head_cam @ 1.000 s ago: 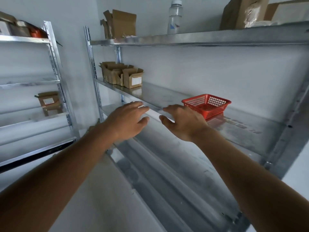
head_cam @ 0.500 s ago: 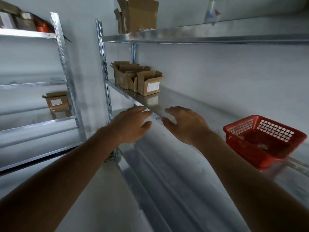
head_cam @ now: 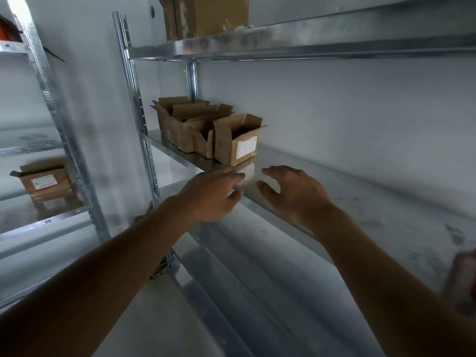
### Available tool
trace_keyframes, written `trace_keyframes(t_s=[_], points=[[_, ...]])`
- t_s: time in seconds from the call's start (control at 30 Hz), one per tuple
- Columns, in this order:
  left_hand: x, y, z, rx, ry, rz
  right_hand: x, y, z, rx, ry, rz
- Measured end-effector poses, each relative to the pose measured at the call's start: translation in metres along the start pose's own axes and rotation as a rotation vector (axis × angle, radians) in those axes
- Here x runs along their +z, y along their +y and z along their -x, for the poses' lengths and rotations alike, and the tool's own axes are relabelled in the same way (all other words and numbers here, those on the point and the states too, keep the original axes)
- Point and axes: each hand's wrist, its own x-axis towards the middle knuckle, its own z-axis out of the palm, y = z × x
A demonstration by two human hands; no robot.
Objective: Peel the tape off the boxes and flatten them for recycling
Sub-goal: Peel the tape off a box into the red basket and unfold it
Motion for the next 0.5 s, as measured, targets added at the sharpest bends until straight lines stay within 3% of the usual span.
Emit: trace_keyframes(t_s=[0.5], points=[[0.043,-0.151,-0.145,0.006,0.019,0.072,0.068,0.02,-0.179,0.071,-0.045,0.109]])
